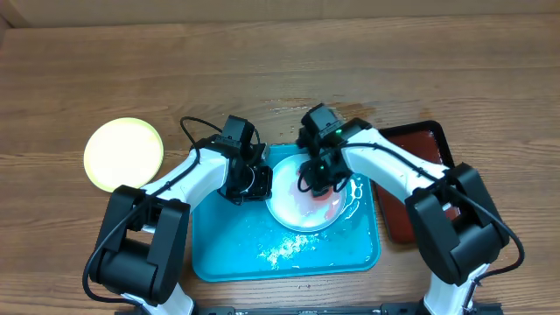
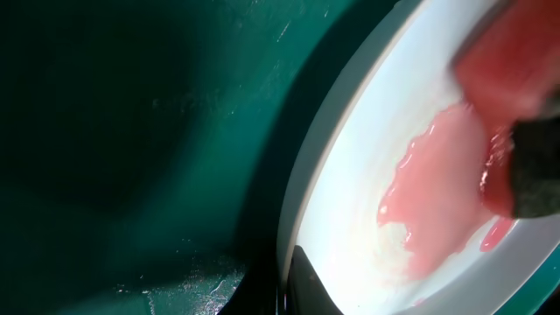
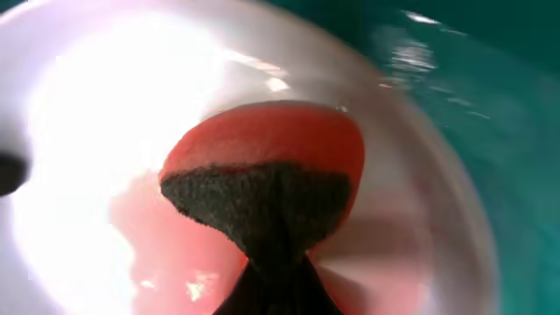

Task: Clean dirty plates on tray and stack at the side
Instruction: 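Scrub the white plate's red stain with the sponge while left gripper holds it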

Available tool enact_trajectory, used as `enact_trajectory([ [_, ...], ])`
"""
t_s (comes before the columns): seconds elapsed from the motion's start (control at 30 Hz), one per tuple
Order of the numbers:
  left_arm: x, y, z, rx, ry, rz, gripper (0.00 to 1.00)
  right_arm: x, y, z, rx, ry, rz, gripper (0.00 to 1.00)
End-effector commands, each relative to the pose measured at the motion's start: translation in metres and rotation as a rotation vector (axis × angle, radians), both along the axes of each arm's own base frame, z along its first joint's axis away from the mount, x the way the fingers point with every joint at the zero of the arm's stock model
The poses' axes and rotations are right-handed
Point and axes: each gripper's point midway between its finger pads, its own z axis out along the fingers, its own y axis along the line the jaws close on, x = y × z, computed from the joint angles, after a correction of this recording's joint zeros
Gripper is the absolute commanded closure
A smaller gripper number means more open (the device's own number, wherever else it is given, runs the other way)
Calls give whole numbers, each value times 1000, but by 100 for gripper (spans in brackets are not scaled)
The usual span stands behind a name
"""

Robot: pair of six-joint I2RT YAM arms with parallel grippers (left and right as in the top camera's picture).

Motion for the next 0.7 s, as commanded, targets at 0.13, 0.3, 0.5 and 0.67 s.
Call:
enact_trajectory([
  [0.13,-1,-4,-3,-15,18,-9,96,-26,46,4,156,34,199,96],
  [0.3,-2,-3,-4,-14,19,-8,96,2,30,0,81,-22,-17,96],
  [0.5,-2,-3,-4,-12,24,-1,96,30,-27,-6,-92,-68,-251,96],
  [0.67,0,-1,-5,1,27,24,96,27,-68,-8,-172,-2,-330,96],
])
